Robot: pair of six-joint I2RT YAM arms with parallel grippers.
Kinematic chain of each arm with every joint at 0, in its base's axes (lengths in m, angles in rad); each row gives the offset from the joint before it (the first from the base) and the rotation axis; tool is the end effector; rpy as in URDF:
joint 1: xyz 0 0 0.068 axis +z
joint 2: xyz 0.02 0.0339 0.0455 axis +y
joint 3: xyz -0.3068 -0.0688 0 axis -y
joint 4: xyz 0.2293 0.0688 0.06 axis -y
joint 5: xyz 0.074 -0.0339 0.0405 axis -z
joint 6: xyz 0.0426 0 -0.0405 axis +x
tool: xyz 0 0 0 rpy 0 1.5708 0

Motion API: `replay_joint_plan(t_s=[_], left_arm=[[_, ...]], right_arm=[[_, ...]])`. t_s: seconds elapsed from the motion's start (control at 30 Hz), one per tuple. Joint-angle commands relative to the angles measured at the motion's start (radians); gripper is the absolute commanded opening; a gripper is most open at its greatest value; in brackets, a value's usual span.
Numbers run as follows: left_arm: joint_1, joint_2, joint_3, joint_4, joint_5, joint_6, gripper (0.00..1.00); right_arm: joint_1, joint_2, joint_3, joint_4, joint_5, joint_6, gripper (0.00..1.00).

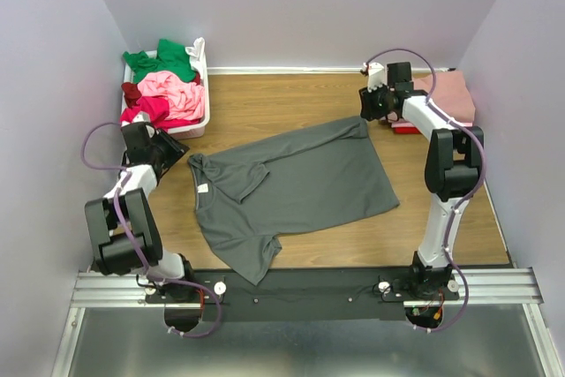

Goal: Fold and stack the t-shirts
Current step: Fold the tshirt

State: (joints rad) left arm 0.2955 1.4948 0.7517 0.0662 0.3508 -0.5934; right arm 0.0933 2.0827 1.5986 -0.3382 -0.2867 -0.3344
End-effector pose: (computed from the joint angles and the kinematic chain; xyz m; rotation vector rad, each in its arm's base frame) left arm 0.2865 0.0719 0.2370 -0.7945 2.1125 -0.5541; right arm 0.4761 0.0567 0.2432 -0.6310 2.2757 0.2265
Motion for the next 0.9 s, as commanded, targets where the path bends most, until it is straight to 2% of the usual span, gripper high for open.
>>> replay_joint_plan(t_s=[0.0, 0.23, 0.37, 0.63, 0.87], left_arm=[[0.010, -0.079, 0.012, -0.034, -0.015, 0.032, 0.37], [-0.004, -0.041, 0.000, -0.038, 0.108, 0.040, 0.37], [-0.045, 0.027, 0.037, -0.055, 0.102, 0.086, 0.44], [-0.090, 0.159, 0.109, -0.091, 0.033, 0.119, 0.44], [-0.111, 0.185, 0.143, -0.105, -0.015, 0.122, 0.43]], right_arm=[[-0.009, -0.059, -0.035, -0.001, -0.054, 0.003, 0.43], [-0.007, -0.053, -0.049, -0.001, -0.065, 0.009, 0.43], [-0.009, -0.039, -0.052, -0.001, -0.074, 0.009, 0.43], [-0.009, -0.027, -0.062, -0.001, -0.081, 0.011, 0.44], [-0.007, -0.021, -0.063, 0.001, -0.097, 0.015, 0.44]])
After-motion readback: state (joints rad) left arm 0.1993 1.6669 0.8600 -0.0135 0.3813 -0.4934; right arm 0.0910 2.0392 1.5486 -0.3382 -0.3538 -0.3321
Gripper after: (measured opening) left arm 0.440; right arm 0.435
